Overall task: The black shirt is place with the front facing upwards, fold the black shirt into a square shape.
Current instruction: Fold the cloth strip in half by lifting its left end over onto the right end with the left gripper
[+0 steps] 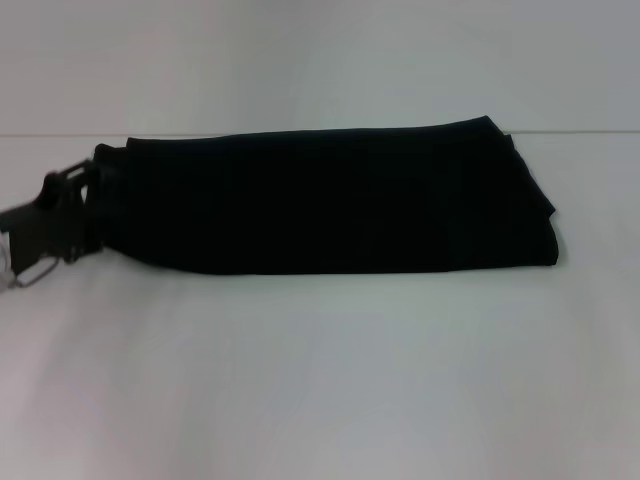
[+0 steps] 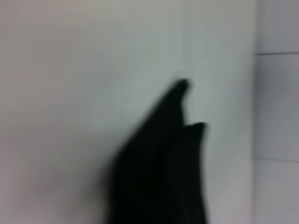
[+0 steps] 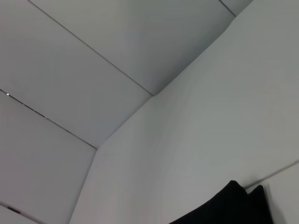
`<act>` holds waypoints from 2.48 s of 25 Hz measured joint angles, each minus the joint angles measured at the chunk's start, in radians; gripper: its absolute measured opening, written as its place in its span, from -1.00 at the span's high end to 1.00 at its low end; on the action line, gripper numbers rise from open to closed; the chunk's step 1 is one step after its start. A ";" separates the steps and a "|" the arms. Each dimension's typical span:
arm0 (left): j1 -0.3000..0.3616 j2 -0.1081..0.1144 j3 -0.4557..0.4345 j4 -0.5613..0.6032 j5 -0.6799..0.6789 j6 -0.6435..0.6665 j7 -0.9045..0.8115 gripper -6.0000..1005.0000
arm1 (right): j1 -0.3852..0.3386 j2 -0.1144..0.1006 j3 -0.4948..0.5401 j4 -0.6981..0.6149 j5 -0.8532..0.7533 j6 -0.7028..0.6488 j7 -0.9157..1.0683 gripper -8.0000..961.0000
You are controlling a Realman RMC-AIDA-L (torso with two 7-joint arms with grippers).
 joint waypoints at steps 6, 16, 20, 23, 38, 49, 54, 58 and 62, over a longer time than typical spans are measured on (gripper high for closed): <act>-0.007 0.019 -0.004 0.009 -0.087 0.091 0.156 -0.61 | 0.007 0.000 0.000 0.001 0.000 0.017 -0.001 -0.65; 0.084 0.004 -0.002 -0.021 -0.044 0.104 0.106 -0.60 | 0.005 0.005 0.000 0.001 0.000 0.028 -0.002 -0.65; 0.089 0.001 0.001 -0.016 -0.019 0.114 0.082 -0.59 | 0.001 0.006 0.000 0.001 0.000 0.028 -0.003 -0.65; 0.071 0.004 -0.002 -0.018 0.003 0.057 0.065 -0.59 | -0.001 0.007 0.000 0.007 -0.001 0.028 -0.012 -0.65; -0.029 0.029 0.025 -0.032 0.040 -0.032 0.084 -0.57 | -0.005 0.000 0.001 0.027 0.005 0.023 -0.025 -0.65; 0.052 0.023 0.012 -0.015 0.042 0.053 0.084 -0.56 | -0.005 0.001 0.009 0.029 0.004 0.026 -0.026 -0.65; 0.049 0.021 0.013 -0.016 0.059 0.025 0.070 -0.56 | 0.000 0.001 0.009 0.029 0.005 0.028 -0.026 -0.65; 0.009 0.031 0.022 -0.051 0.062 -0.040 0.062 -0.55 | 0.004 0.001 0.009 0.029 0.002 0.032 -0.026 -0.65; -0.021 0.034 0.042 -0.064 0.077 -0.082 0.056 -0.55 | 0.005 0.001 0.009 0.029 0.003 0.036 -0.026 -0.65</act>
